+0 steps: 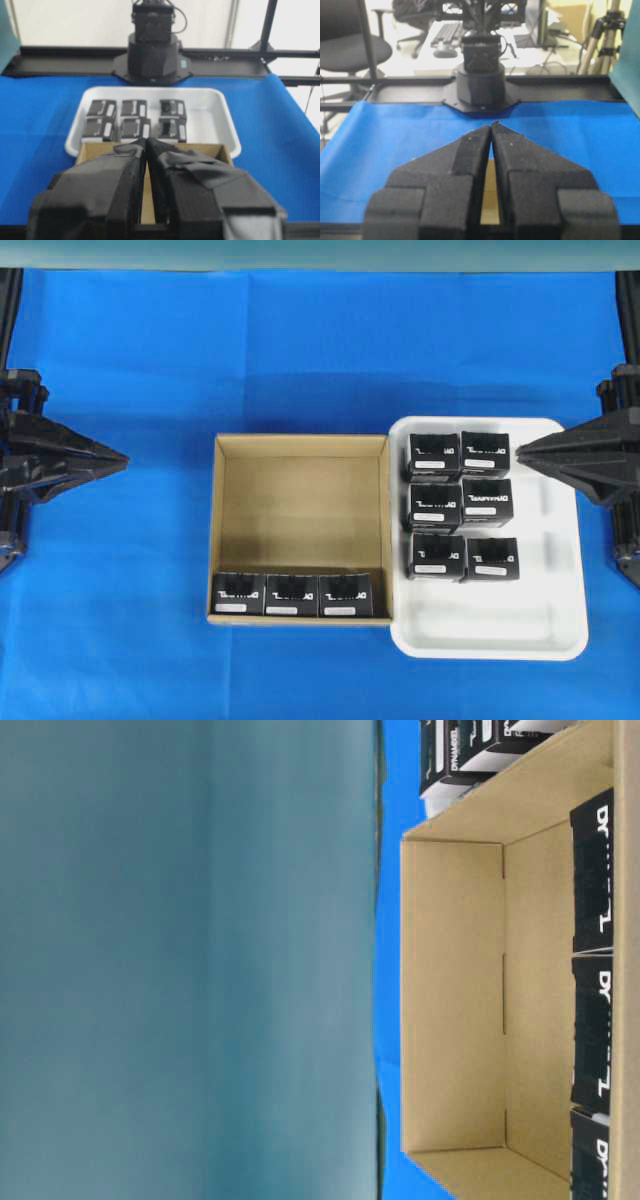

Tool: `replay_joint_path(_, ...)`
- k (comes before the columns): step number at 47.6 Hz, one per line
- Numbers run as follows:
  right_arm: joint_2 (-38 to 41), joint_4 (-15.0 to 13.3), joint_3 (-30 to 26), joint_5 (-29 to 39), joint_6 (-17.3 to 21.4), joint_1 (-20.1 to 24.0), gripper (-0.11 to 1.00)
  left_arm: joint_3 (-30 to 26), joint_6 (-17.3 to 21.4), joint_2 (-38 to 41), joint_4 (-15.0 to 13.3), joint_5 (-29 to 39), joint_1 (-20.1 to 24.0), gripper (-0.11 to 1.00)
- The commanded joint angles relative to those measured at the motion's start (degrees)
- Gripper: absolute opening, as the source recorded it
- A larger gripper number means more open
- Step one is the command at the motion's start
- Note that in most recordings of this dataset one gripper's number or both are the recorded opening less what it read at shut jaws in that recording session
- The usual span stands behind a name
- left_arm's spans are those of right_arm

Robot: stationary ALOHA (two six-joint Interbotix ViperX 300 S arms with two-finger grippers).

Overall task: Pick the box from inside the cardboard box.
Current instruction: 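Move the right gripper left over the cardboard box, then lower the open right gripper into the cardboard box around the rightmost black box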

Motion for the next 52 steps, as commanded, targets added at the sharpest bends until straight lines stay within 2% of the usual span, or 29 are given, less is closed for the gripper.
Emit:
replay_joint_path(1,0.79,0.62,-0.53,0.09,0.62,-0.09,0.14,-2.02,-0.79,1.85,0.79,0.44,0.09,0.14)
replay_joint_path(4,1.41,2.81,-1.41,2.72,1.58,-0.09,0.14,-2.55,-0.88,2.64,0.79,0.88,0.09,0.17)
replay_joint_path(7,2.37,4.31,-2.72,6.94,2.99,-0.09,0.07,-3.16,-0.88,3.16,0.79,1.14,0.00,0.09)
replay_joint_path(14,6.24,4.57,-7.47,19.86,6.59,-0.09,0.03,-3.96,-0.79,3.52,0.79,1.76,-0.09,-0.02)
replay_joint_path(23,15.73,4.66,-17.40,37.97,9.84,0.44,0.03,-5.10,-1.05,3.43,0.79,5.10,-0.18,-0.04)
replay_joint_path(29,22.94,4.66,-23.64,46.32,10.02,1.76,0.03,-5.62,-1.05,3.34,0.79,7.03,-0.18,-0.04)
replay_joint_path(39,35.51,4.57,-33.66,53.96,9.76,4.75,0.03,-5.80,-1.14,3.25,0.79,8.61,-0.18,-0.04)
replay_joint_path(43,40.43,4.66,-37.79,57.22,9.76,5.10,0.04,-5.98,-1.14,3.34,0.79,8.61,-0.18,-0.04)
replay_joint_path(52,51.94,4.66,-47.64,69.52,9.40,5.19,0.06,-6.15,-1.14,3.52,0.79,8.70,-0.18,-0.04)
